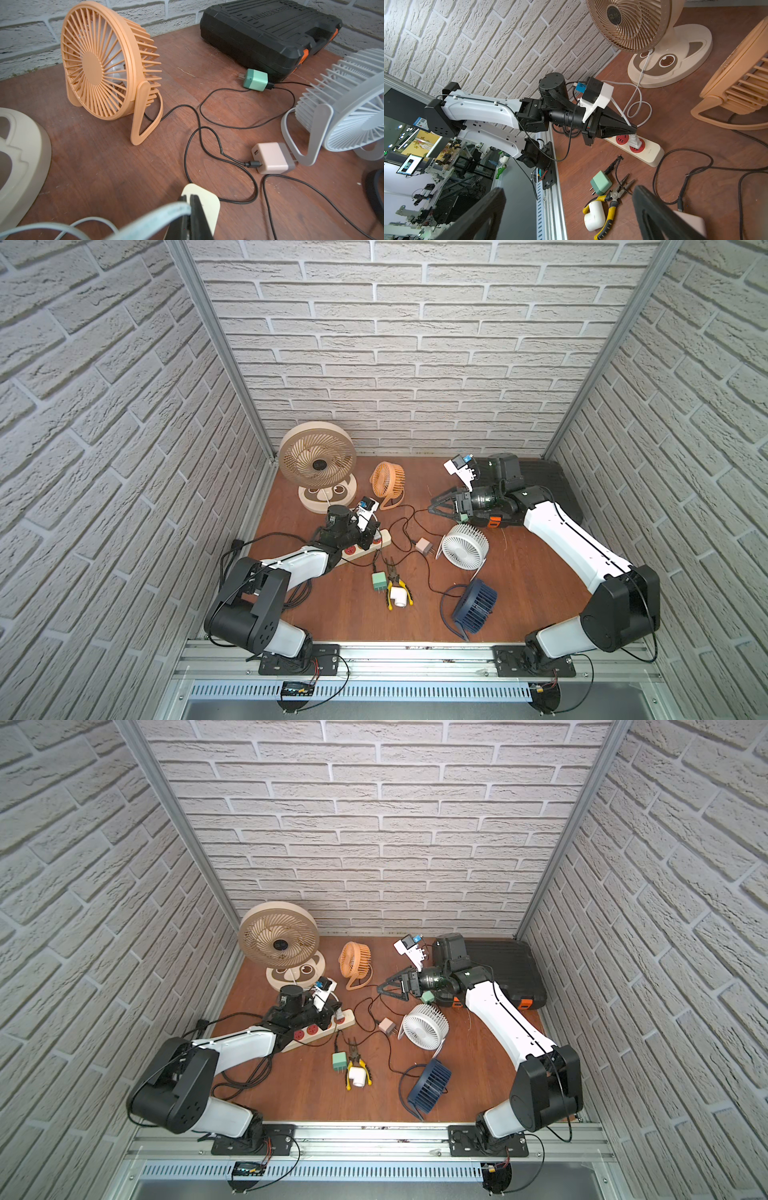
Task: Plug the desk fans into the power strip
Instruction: Insert the plug into the socket.
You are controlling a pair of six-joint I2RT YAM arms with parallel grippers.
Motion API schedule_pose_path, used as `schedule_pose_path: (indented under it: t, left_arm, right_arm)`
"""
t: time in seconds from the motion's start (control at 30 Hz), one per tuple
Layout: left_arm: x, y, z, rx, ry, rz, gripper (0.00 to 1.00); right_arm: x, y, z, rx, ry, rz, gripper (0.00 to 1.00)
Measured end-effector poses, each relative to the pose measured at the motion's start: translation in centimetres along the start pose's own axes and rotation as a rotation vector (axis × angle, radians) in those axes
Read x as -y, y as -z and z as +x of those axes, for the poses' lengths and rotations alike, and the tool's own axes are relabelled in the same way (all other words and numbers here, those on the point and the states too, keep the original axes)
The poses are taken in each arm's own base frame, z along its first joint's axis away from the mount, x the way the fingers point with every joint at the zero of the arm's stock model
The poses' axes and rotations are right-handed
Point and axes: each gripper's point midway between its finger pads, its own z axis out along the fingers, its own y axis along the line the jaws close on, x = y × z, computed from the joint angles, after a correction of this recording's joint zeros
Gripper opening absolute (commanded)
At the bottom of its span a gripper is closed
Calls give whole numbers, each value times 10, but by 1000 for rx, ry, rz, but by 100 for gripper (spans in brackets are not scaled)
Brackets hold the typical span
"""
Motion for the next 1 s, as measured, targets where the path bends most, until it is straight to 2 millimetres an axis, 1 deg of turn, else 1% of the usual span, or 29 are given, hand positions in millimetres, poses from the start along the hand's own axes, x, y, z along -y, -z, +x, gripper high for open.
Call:
schedule_pose_path:
  t: [0.37, 0.57, 0.73, 0.87, 1.0]
  left_arm:
    - [3, -1, 2, -23, 1, 5, 0]
    - [10, -9, 0, -55, -11, 1, 0]
    - [10, -12, 0, -52, 1, -28, 0]
    - [11, -10, 1, -33, 5, -58, 0]
    - [11, -3, 3, -19, 10, -98, 0]
  right_arm:
    - [-2, 0, 0, -2, -1, -14, 100]
    - [-2, 0, 1, -2, -2, -14, 100]
    - [-3, 0, 1, -2, -1, -16, 100]
    - [-5, 1, 1, -2, 1, -18, 100]
    - [-7, 2, 3, 0, 4, -18, 100]
